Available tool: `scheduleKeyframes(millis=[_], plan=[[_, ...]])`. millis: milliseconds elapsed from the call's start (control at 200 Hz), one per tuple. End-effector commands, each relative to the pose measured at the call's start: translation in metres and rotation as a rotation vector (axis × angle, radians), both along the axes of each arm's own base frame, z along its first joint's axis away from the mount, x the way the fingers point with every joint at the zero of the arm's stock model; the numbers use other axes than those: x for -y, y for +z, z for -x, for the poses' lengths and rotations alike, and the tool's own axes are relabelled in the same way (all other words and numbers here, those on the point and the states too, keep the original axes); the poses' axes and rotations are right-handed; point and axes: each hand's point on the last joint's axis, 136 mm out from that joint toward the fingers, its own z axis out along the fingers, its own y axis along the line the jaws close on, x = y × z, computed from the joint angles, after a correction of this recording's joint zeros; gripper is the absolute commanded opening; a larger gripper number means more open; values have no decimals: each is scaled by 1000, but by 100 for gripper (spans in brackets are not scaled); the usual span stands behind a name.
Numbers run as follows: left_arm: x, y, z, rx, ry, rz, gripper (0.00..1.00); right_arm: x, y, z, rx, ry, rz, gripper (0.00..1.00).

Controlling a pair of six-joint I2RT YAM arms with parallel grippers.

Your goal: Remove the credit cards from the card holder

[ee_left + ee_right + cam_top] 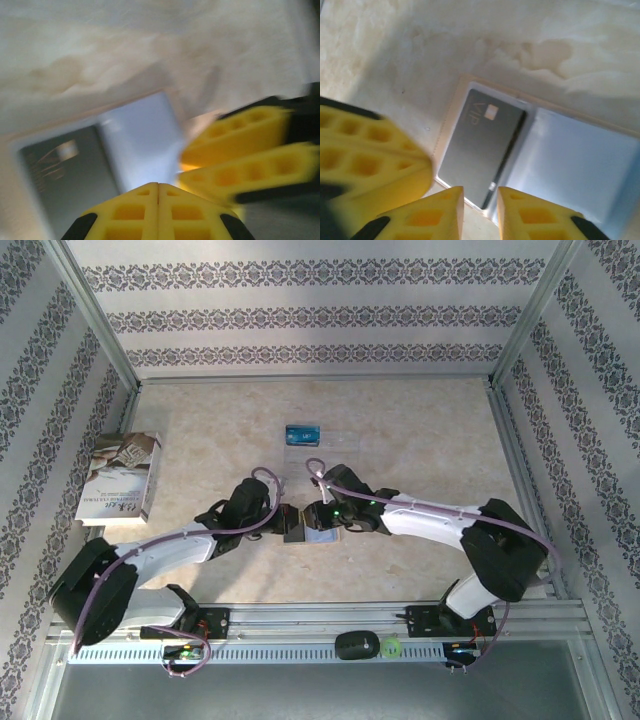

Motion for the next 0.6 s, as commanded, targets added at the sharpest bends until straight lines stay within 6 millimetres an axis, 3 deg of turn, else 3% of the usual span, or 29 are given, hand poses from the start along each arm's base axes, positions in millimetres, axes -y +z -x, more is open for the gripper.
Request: scheduleKeyframes(millis=[0, 180, 260, 320, 400, 495, 595], plan=[[-22, -33, 2, -53, 34, -92, 6, 7, -22, 3, -61, -31, 46, 21], [-25, -49, -2, -78, 42, -113, 3, 45, -56, 15, -106, -141, 152, 16], [-26, -51, -3, -84, 45, -109, 2, 59, -62, 17, -101, -181, 195, 14], [-27, -51, -2, -84, 41, -108, 2, 59, -61, 17, -96, -176, 195, 15], [-25, -45, -3, -72, 33, -91, 5, 52, -49, 14, -68, -151, 177, 19], [-24, -27, -3, -26, 35, -61, 12, 35, -18, 10, 17, -99, 99, 23], [-29, -12, -4, 24, 44, -66, 13, 16, 5, 9, 37, -34, 38, 23]])
